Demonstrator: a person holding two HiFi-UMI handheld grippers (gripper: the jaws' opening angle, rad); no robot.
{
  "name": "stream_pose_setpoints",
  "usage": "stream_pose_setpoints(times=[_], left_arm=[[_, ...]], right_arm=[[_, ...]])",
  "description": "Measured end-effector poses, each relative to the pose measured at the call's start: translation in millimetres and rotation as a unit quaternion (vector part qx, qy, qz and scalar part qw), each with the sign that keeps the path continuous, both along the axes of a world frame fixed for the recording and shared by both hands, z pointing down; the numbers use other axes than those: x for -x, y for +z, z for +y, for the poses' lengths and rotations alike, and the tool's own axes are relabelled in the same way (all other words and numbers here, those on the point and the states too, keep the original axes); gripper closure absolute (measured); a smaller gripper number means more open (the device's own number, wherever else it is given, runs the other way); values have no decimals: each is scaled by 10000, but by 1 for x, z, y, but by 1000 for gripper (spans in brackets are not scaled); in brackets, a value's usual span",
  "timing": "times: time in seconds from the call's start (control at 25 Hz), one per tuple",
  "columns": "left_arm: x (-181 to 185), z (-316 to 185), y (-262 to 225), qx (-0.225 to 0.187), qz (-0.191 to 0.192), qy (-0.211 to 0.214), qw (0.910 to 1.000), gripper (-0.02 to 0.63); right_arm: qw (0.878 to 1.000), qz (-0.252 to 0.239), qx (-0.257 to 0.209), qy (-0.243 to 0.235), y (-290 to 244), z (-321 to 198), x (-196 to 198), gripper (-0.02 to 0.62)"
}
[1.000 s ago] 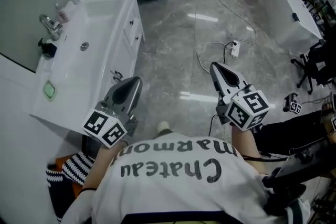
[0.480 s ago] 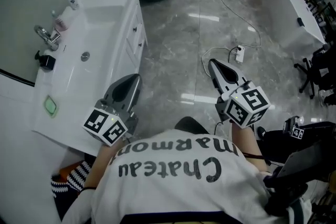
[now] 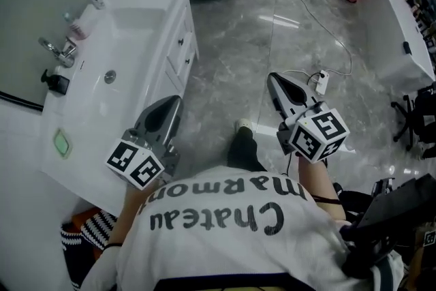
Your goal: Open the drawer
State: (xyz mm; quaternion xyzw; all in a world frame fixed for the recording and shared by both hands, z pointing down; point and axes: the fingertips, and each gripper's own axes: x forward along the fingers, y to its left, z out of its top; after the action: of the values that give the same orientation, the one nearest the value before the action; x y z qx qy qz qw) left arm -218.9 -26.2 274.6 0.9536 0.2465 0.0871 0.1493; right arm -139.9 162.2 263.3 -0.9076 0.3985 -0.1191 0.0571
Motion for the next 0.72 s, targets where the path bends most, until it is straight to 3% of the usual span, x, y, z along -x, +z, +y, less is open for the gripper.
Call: stream_pose_setpoints(times=[0.4, 0.72], left_arm=[[-121, 12, -1, -48, -93, -638, 9979, 600], [-197, 9, 8, -72, -149, -1283, 9916, 600]], right_arm=[[9968, -233, 63, -766, 3, -5, -139, 588], [9864, -374, 131, -1596, 13, -24, -230, 586]])
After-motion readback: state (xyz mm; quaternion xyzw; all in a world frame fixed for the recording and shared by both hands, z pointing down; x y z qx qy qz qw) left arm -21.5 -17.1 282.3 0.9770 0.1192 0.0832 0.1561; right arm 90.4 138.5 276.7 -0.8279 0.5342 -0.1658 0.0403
